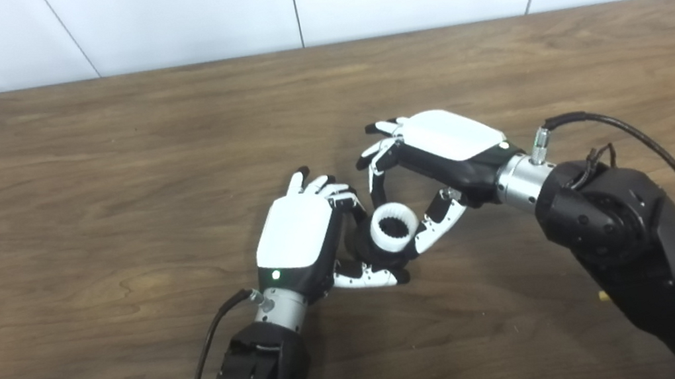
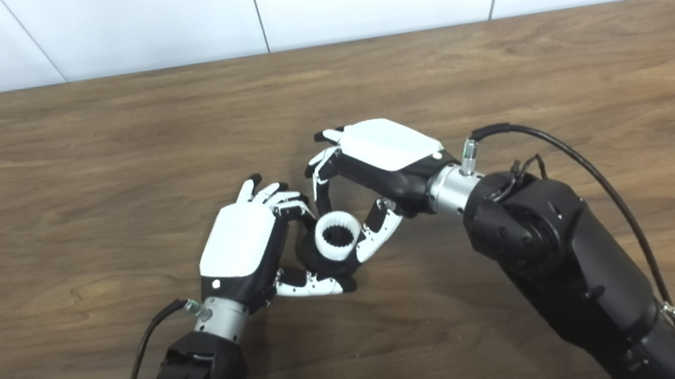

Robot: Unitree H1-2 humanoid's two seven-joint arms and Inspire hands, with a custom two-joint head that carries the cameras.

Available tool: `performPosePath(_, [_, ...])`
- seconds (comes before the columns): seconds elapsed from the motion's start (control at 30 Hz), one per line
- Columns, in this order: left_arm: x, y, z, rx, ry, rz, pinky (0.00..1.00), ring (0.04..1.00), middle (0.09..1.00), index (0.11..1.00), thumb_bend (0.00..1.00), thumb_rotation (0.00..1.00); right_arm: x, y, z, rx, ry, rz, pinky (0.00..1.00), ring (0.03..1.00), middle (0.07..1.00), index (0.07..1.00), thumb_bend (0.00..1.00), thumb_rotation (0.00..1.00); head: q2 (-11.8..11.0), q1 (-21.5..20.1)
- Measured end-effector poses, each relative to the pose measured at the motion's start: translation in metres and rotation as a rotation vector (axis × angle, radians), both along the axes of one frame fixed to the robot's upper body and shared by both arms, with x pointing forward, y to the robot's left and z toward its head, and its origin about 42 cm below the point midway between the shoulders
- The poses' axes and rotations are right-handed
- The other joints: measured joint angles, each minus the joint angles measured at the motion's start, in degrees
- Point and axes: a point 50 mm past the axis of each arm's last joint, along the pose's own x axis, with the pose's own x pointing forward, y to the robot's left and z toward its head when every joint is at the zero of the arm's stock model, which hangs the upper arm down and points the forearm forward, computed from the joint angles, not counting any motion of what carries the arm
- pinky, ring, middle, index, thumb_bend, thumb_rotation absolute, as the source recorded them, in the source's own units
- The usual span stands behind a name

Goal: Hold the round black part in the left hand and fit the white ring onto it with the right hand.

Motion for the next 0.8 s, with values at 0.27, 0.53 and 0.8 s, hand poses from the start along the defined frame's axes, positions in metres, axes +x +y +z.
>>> performPosePath(0.27, [0.0008,-0.0001,0.0005,0.002,-0.002,-0.005,1.00,0.878,0.767,0.483,0.52,0.06,-0.0004,0.0019,-0.0001,0.006,0.001,0.001,1.00,0.978,0.828,0.484,0.52,0.14,-0.4,-0.1])
performPosePath(0.53, [0.0012,-0.0005,0.0000,-0.001,-0.003,-0.008,1.00,0.879,0.766,0.483,0.52,0.05,-0.0005,0.0020,0.0002,0.003,-0.006,0.006,1.00,0.980,0.823,0.484,0.52,0.14,-0.3,-0.2])
performPosePath(0.8, [0.0012,-0.0011,0.0001,-0.003,-0.003,-0.007,1.00,0.882,0.768,0.482,0.53,0.05,0.0011,0.0012,-0.0010,-0.004,-0.009,0.001,1.00,0.973,0.822,0.484,0.52,0.14,-0.2,-0.1])
